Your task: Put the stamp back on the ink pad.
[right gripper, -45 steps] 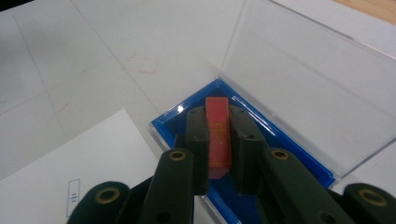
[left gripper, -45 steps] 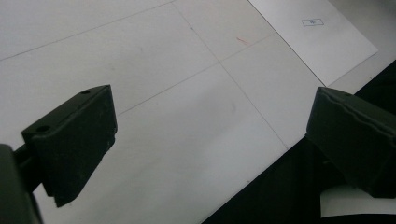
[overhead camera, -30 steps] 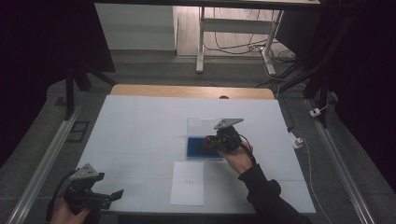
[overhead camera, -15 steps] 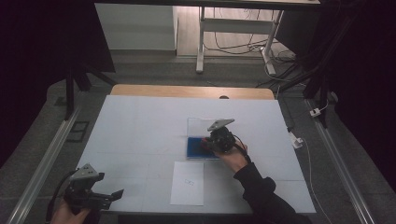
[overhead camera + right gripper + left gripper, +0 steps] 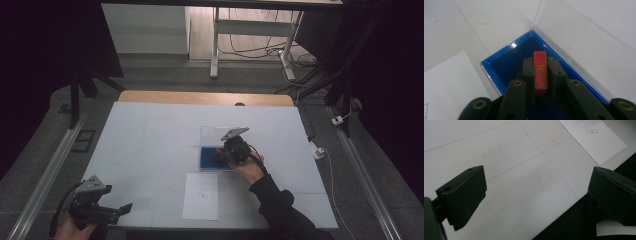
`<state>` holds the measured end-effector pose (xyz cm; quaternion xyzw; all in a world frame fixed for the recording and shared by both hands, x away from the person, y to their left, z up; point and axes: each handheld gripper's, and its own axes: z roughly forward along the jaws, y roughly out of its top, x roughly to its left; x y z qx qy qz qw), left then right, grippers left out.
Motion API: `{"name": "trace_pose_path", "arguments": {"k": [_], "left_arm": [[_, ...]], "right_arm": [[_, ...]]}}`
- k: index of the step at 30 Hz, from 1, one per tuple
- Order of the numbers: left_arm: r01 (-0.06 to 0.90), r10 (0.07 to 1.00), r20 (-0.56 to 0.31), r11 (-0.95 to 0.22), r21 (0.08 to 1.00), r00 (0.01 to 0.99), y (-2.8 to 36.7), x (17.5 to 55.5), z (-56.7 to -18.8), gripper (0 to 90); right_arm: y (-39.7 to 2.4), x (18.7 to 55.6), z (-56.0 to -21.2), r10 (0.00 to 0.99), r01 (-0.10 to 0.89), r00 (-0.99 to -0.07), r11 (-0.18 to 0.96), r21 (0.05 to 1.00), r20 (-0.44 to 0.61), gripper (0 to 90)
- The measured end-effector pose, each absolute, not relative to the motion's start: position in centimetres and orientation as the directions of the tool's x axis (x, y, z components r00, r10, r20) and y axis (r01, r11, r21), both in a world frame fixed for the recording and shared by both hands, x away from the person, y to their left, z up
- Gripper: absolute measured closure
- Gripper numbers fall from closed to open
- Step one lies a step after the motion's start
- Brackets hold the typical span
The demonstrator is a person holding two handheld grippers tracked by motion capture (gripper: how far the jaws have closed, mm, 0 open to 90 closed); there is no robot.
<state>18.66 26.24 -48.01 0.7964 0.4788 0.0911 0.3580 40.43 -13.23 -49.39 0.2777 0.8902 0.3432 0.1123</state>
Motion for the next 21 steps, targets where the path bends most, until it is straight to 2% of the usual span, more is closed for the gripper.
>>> {"name": "trace_pose_path", "arguments": {"k": [2,5,10,21], "left_arm": [[0.697,0.828,-0.198,-0.284,0.658,0.525,26.2,18.7,-48.0,2.5],[0.697,0.828,-0.198,-0.284,0.658,0.525,26.3,18.7,-48.0,2.5],[0.697,0.827,-0.199,-0.284,0.659,0.526,26.3,18.6,-48.0,2.5],[0.697,0.827,-0.2,-0.283,0.659,0.525,26.3,18.6,-48.0,2.5]], "right_arm": [[-13.2,40.4,-49.5,0.572,0.413,-0.82,0.609,0.677,-0.014,71.3],[-13.3,40.4,-49.3,0.577,0.414,-0.817,0.598,0.686,-0.01,70.8],[-13.4,40.3,-48.6,0.576,0.409,-0.817,0.577,0.707,0.002,64.6],[-13.9,39.5,-47.8,0.577,0.415,-0.816,0.54,0.732,0.037,41.6]]}}
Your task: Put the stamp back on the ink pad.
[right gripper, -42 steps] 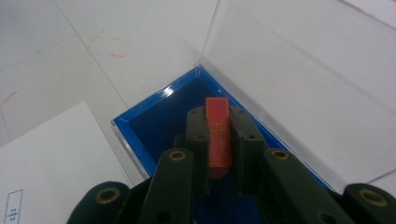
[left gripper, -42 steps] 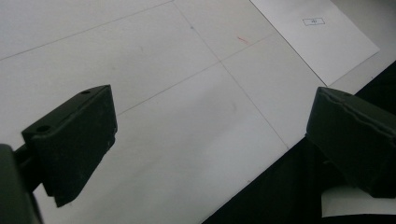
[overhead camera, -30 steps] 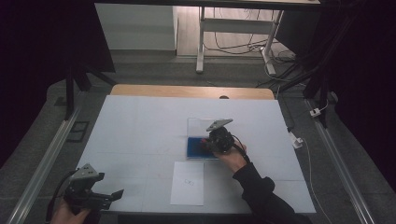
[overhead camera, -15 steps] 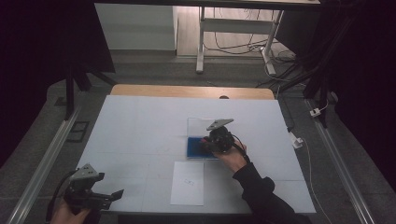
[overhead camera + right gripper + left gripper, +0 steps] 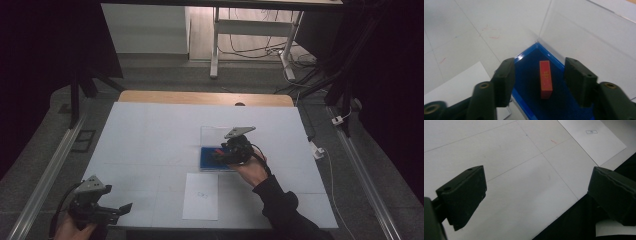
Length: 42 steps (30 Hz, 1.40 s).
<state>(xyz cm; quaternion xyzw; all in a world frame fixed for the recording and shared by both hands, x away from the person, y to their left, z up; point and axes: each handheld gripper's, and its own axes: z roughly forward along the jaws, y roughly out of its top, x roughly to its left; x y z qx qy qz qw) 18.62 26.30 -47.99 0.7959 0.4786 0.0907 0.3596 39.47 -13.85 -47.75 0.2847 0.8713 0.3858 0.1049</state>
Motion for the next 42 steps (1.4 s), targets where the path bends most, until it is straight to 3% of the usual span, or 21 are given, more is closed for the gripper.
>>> {"name": "trace_pose_path", "arguments": {"k": [7,19,42], "left_arm": [[0.696,0.827,-0.199,-0.283,0.66,0.526,26.3,18.6,-48.0,2.5],[0.695,0.826,-0.201,-0.281,0.661,0.526,26.3,18.6,-48.0,2.5],[0.695,0.825,-0.205,-0.279,0.662,0.526,26.3,18.7,-48.0,2.4]], "right_arm": [[-14.1,38.6,-47.3,0.574,0.41,-0.818,0.525,0.746,0.046,29.0],[-15.0,37.3,-46.8,0.582,0.441,-0.81,0.516,0.735,0.077,17.7],[-17.4,33.9,-45.9,0.592,0.456,-0.801,0.505,0.733,0.091,2.1]]}}
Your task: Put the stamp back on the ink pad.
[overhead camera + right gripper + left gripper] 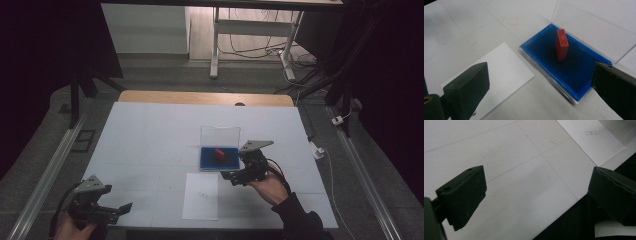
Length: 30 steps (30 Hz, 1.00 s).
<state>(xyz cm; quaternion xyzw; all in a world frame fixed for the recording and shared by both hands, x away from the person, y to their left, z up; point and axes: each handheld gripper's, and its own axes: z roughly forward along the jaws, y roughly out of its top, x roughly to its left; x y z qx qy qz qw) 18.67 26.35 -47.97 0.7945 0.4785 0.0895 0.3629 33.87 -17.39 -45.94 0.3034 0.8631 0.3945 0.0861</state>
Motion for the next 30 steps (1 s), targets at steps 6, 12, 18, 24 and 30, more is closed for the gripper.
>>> {"name": "trace_pose_path", "arguments": {"k": [6,12,18,24,30], "left_arm": [[0.696,0.825,-0.208,-0.277,0.663,0.525,26.4,18.7,-48.0,2.4],[0.697,0.825,-0.21,-0.275,0.662,0.525,26.4,18.7,-48.0,2.4],[0.698,0.826,-0.211,-0.274,0.661,0.523,26.3,18.7,-48.0,2.4],[0.699,0.826,-0.212,-0.272,0.661,0.523,26.4,18.7,-48.0,2.4],[0.699,0.826,-0.213,-0.272,0.662,0.522,26.4,18.7,-48.0,2.3]], "right_arm": [[-18.4,32.7,-45.7,0.597,0.452,-0.798,0.497,0.741,0.087,0.4],[-19.9,31.4,-45.4,0.612,0.452,-0.786,0.475,0.755,0.085,0.0],[-21.4,30.2,-45.0,0.638,0.457,-0.765,0.445,0.77,0.086,0.0],[-22.9,29.2,-44.9,0.656,0.466,-0.75,0.439,0.768,0.08,0.0],[-24.5,28.3,-45.0,0.687,0.486,-0.722,0.425,0.764,0.077,0.0]]}}
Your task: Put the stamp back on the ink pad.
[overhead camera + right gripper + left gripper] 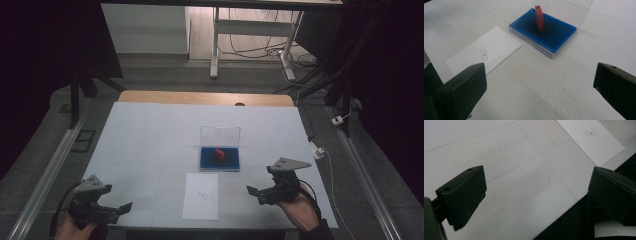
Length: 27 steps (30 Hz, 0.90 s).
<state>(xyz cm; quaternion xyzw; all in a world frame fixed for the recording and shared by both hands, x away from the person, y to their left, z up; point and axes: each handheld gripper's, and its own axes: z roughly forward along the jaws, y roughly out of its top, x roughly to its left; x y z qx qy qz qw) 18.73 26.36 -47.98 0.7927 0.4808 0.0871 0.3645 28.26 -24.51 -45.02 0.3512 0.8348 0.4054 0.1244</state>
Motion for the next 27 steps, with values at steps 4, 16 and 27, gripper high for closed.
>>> {"name": "trace_pose_path", "arguments": {"k": [4,16,27], "left_arm": [[0.699,0.826,-0.213,-0.27,0.662,0.521,26.4,18.7,-48.0,2.4],[0.699,0.826,-0.216,-0.267,0.664,0.521,26.4,18.7,-48.0,2.3],[0.697,0.825,-0.215,-0.268,0.665,0.522,26.5,18.7,-48.0,2.2]], "right_arm": [[-25.7,27.6,-45.0,0.71,0.498,-0.699,0.405,0.767,0.078,0.0],[-29.3,25.5,-45.4,0.772,0.547,-0.629,0.358,0.757,0.09,0.0],[-31.6,23.9,-45.8,0.818,0.591,-0.569,0.336,0.733,0.084,0.0]]}}
